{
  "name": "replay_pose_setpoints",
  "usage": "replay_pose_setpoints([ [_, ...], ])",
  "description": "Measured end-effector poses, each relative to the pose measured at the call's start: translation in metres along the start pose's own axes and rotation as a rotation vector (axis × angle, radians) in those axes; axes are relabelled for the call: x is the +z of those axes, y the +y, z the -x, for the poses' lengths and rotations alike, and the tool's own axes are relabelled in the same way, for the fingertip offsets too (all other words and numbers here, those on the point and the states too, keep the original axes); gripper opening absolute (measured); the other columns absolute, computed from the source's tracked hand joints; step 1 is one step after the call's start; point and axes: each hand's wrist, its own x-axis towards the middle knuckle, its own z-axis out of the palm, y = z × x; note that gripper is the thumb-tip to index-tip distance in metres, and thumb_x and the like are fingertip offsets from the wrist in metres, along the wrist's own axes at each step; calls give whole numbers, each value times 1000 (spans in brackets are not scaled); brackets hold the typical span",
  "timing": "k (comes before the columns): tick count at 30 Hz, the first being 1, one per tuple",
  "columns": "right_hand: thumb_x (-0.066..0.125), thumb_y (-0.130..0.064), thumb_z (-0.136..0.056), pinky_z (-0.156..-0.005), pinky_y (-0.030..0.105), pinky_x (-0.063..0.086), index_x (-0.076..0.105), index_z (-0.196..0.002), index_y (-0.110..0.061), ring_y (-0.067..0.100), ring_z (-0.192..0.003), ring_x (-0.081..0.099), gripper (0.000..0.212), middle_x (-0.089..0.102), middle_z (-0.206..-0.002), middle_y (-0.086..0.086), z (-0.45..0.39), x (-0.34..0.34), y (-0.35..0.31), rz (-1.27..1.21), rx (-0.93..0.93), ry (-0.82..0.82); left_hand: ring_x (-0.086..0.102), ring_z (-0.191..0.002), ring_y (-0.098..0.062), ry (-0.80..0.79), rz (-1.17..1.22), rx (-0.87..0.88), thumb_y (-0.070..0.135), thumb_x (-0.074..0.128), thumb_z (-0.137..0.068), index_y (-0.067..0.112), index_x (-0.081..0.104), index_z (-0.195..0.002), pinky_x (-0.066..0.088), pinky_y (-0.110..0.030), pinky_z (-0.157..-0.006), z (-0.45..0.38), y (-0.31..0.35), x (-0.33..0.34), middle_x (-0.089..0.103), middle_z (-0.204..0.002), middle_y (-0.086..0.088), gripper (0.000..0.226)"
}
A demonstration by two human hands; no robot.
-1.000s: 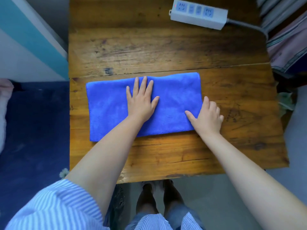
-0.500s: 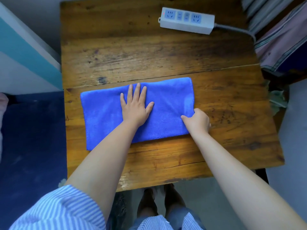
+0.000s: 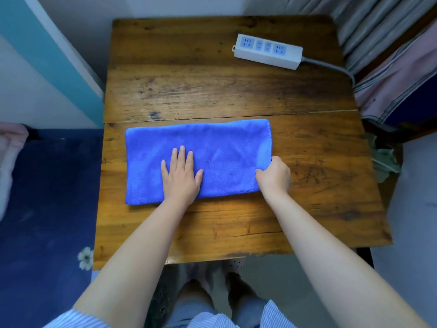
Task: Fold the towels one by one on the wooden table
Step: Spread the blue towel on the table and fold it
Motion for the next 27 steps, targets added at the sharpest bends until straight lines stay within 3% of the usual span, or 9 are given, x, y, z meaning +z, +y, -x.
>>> replay_pose_setpoints([
  [2,56,-14,-87,-80,33,43,59,-96,0,34,-102,55,18,61,-109,16,5,-1,-4,-46,-60,42,-5,-146,-19,-5,-5,-12,40,28,-99,15,12,-149,3,-45,-117,5,-11,-4,0,-158,-3,58],
  [4,52,-14,-89,-81,34,38,58,-87,-1,35,-99,53,14,58,-104,18,13,-3,-11,-84,-150,79,-4,-146,-18,-11,-21,-10,40,28,-99,15,13,-149,3,-45,-117,7,-24,-8,1,-158,-3,57],
  [8,47,-15,-91,-86,34,30,61,-92,1,34,-98,51,21,57,-99,18,36,10,-41,-124,-347,193,0,-147,-19,26,-7,-16,37,29,-99,14,18,-147,7,-42,-117,12,-59,-20,6,-158,-4,55],
  [11,49,-16,-80,-77,37,39,64,-81,-1,34,-79,58,21,59,-79,17,62,32,-71,-151,-555,313,4,-147,-21,81,41,10,32,34,-98,10,26,-145,9,-39,-117,21,-92,-26,13,-157,-7,52],
  [15,43,-23,-72,-57,30,46,65,-74,-5,27,-55,59,28,57,-63,10,96,69,-110,-48,-775,380,13,-145,-25,119,92,35,23,42,-96,5,37,-139,14,-41,-116,30,-140,-29,24,-154,-10,47],
  [20,44,-20,-67,-47,23,38,63,-67,-6,25,-46,55,23,53,-57,7,120,120,-135,79,-813,245,33,-138,-33,154,129,36,14,57,-89,-1,52,-128,30,-47,-109,34,-187,-25,43,-142,-17,42],
  [23,66,-10,-55,-46,29,44,62,-66,-4,30,-50,58,13,56,-60,12,127,144,-137,206,-752,85,41,-132,-37,155,151,31,10,63,-84,-4,58,-120,38,-49,-102,35,-212,-22,51,-134,-21,39],
  [27,65,4,-64,-75,44,45,59,-107,7,42,-89,57,43,58,-94,27,131,154,-129,186,-702,-147,22,-143,-24,81,224,30,19,44,-96,5,42,-136,23,-36,-114,35,-225,-21,34,-149,-9,43],
])
